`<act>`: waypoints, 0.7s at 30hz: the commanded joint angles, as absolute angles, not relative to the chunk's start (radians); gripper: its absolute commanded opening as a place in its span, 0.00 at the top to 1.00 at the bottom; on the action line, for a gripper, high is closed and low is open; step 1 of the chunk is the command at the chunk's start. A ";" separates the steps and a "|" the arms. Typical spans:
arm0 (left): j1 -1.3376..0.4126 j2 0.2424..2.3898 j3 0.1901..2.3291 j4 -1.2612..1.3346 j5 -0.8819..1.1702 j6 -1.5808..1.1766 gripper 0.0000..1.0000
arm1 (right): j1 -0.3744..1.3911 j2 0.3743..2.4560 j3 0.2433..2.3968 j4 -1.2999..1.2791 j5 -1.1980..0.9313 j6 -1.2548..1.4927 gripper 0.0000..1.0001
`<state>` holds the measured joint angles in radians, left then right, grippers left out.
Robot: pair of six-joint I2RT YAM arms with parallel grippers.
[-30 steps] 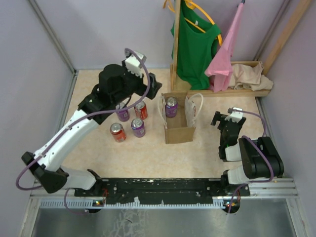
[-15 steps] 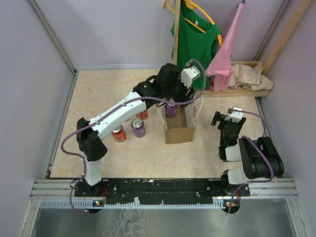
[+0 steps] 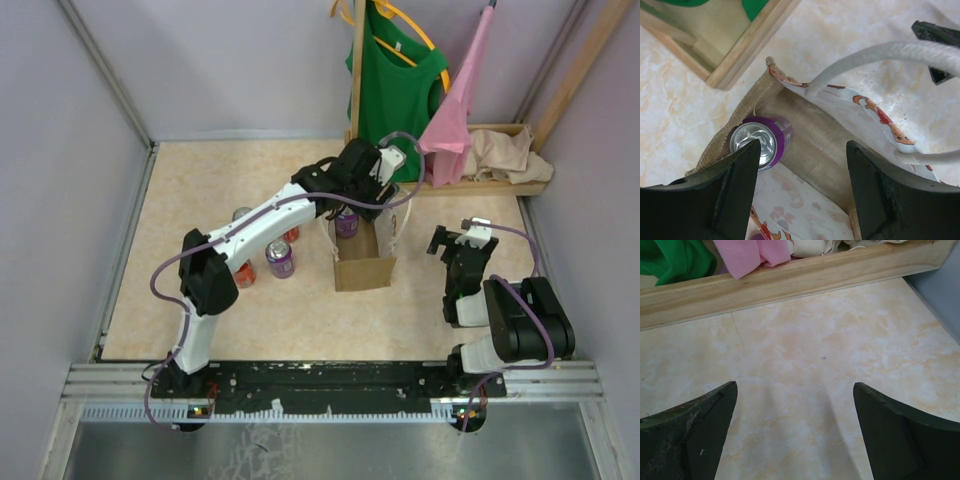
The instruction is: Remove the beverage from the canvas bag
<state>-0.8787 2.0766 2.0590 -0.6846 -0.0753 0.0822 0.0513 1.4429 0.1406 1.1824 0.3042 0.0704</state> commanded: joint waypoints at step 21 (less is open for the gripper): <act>-0.808 2.137 1.991 -0.623 -0.150 0.019 0.24 | 0.050 1.443 0.167 1.243 0.315 0.060 0.01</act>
<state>-0.8055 2.1136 1.9881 -0.6426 -0.1215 0.0299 0.0513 1.4429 0.1406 1.1820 0.3042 0.0700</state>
